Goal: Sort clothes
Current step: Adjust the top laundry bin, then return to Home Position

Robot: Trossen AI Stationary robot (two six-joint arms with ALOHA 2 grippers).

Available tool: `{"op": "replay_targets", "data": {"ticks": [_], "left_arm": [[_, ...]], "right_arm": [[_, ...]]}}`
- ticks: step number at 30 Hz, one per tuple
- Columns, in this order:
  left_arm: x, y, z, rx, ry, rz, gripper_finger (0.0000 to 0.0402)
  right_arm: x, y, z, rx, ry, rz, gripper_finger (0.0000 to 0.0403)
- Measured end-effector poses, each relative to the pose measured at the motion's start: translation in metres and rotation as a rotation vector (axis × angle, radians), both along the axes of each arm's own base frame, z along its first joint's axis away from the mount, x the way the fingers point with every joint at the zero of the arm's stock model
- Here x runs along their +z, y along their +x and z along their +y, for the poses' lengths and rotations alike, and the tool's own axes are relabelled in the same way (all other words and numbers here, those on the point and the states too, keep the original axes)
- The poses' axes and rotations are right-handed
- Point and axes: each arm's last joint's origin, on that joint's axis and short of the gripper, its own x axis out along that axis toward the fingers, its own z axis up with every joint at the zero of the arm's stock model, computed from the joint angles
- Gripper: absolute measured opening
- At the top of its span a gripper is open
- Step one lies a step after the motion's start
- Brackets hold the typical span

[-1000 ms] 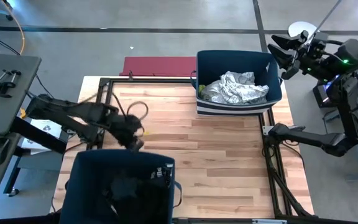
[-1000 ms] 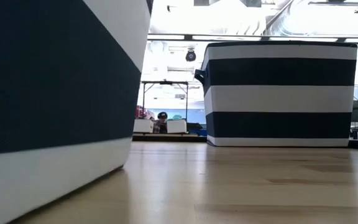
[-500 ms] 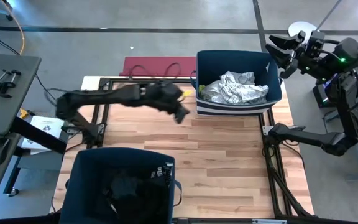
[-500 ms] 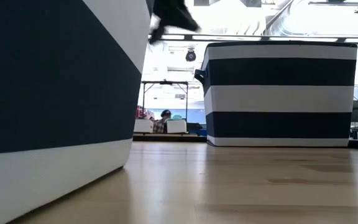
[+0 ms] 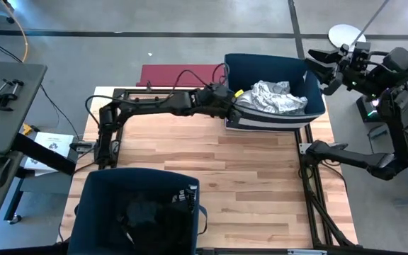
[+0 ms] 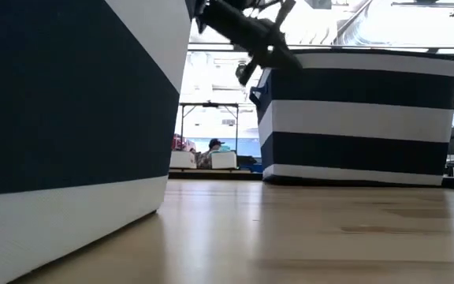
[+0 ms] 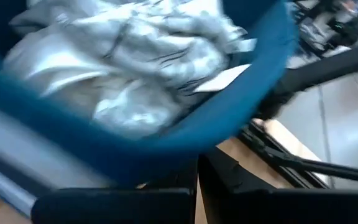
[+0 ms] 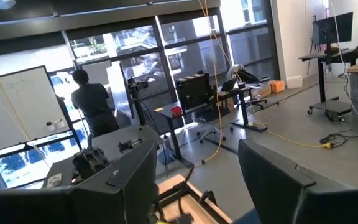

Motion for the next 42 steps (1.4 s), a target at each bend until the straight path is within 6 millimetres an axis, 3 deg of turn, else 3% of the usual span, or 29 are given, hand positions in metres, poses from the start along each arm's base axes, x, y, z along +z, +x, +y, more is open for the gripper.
{"op": "replay_targets", "data": {"ticks": [4, 8, 13, 16, 23, 27, 31, 38, 42], "left_arm": [[0.031, -0.009, -0.015, -0.099, 0.001, 0.014, 0.0000], [0.072, -0.040, -0.032, -0.171, 0.050, 0.038, 0.0000], [0.111, -0.100, -0.053, -0.250, 0.193, -0.027, 0.0000], [0.116, -0.143, -0.063, -0.242, 0.254, -0.098, 0.0000], [0.068, -0.227, -0.077, -0.241, 0.426, -0.276, 0.0000], [0.022, -0.261, -0.079, -0.219, 0.522, -0.156, 0.0001], [-0.019, -0.274, -0.080, -0.136, 0.483, -0.191, 0.0000], [-0.082, -0.288, -0.084, -0.169, 0.578, -0.410, 0.0000], [-0.104, -0.301, -0.087, -0.180, 0.578, -0.475, 0.0000]], "right_arm": [[-0.003, -0.001, 0.001, -0.002, 0.006, 0.030, 0.0216], [-0.007, 0.000, 0.000, -0.003, 0.016, 0.072, 0.0216], [-0.010, 0.000, 0.000, -0.004, 0.024, 0.096, 0.0216], [-0.010, -0.001, 0.001, -0.003, 0.029, 0.093, 0.0216], [-0.010, 0.000, 0.000, -0.015, 0.060, 0.076, 0.0216], [-0.009, -0.001, -0.001, -0.046, 0.084, 0.056, 0.0216], [-0.009, -0.001, -0.001, -0.055, 0.108, 0.043, 0.0216], [-0.009, -0.001, -0.001, -0.051, 0.171, 0.010, 0.0216], [-0.010, -0.001, -0.001, -0.051, 0.212, -0.008, 0.0216]]}}
